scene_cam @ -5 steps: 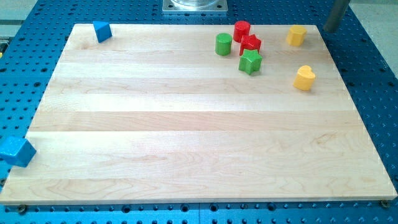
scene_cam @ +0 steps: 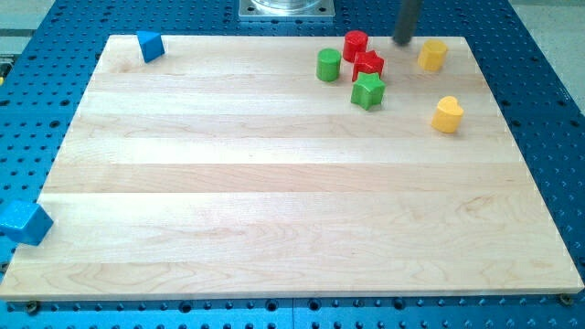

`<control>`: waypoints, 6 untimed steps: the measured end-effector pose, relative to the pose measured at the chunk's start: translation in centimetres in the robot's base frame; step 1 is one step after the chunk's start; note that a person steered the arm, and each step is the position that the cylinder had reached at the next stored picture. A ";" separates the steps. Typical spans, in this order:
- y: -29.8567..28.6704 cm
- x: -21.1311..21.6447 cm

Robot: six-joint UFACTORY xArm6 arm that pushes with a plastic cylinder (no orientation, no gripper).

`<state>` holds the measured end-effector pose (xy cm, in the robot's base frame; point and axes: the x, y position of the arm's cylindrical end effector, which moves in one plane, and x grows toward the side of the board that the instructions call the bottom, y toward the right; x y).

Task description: Place your hand in between the red blocks

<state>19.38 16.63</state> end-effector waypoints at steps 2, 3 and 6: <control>-7.2 5.4; -7.1 7.3; -6.0 8.5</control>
